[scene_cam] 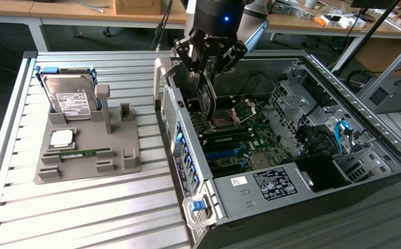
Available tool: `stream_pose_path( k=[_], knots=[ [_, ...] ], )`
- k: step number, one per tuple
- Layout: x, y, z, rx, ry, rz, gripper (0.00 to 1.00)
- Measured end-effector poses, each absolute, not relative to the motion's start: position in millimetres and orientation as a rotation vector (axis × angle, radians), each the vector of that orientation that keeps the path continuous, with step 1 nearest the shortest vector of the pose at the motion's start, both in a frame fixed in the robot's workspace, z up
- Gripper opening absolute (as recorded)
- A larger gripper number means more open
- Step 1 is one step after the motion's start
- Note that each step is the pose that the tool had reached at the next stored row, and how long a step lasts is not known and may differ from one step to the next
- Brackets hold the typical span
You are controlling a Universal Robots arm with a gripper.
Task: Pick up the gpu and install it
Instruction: 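Pick up the gpu and move the gpu toward the slot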
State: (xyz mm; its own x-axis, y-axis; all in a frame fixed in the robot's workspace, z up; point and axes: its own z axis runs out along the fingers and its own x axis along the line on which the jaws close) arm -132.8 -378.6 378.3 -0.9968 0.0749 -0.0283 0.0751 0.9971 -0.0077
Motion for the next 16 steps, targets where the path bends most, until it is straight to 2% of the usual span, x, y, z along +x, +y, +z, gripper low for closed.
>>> stream_pose_path(
  k=[16],
  knots=[
    [-130.3, -378.6, 372.6, 0.117, 3.111, -0.017, 0.27]
  ],
)
